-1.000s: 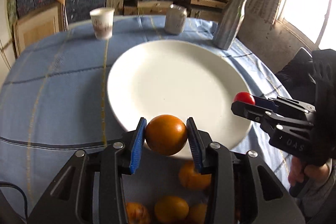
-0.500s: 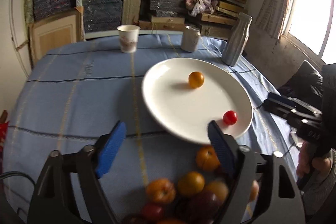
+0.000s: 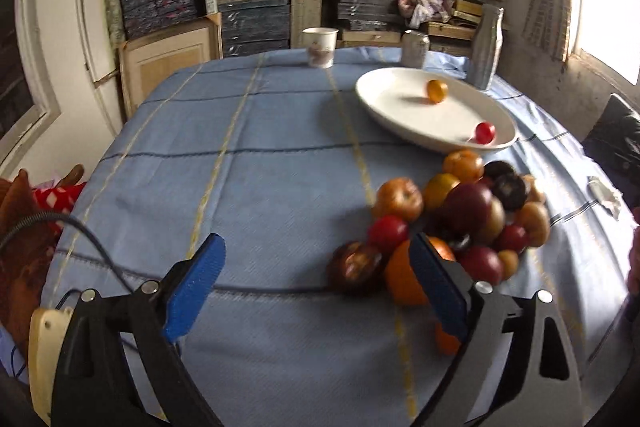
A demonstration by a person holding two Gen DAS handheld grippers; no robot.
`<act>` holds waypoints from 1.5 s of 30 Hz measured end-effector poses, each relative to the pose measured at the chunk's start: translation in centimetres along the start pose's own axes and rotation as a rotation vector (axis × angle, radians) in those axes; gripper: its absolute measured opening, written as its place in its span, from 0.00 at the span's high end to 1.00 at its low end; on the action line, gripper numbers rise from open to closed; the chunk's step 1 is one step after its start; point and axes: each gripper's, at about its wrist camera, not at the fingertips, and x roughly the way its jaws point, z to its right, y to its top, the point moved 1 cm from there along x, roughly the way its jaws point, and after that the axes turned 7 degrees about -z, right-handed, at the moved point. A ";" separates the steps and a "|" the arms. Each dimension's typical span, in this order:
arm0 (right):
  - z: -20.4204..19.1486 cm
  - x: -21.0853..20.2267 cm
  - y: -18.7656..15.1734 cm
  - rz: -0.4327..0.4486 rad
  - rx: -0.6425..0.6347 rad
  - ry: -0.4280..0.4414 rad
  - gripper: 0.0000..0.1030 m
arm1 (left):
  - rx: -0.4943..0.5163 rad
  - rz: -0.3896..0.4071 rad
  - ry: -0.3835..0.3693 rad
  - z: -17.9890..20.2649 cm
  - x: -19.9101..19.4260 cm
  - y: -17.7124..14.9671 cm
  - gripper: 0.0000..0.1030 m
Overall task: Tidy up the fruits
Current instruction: 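Withdraw both open grippers from the plate back to the fruit pile, then grasp the dark maroon fruit with the left gripper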
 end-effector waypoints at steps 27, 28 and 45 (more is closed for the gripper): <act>-2.2 0.3 -2.1 -0.054 -0.085 0.009 0.16 | 0.084 -0.161 -0.056 0.9 4.8 -0.1 0.25; -2.1 0.3 -2.1 -0.054 -0.085 0.009 0.16 | 0.090 -0.160 -0.035 0.9 4.9 -0.1 0.26; -2.1 1.8 -2.6 -0.119 -0.105 -0.069 0.16 | 0.098 -0.125 -0.072 1.1 4.8 0.2 0.58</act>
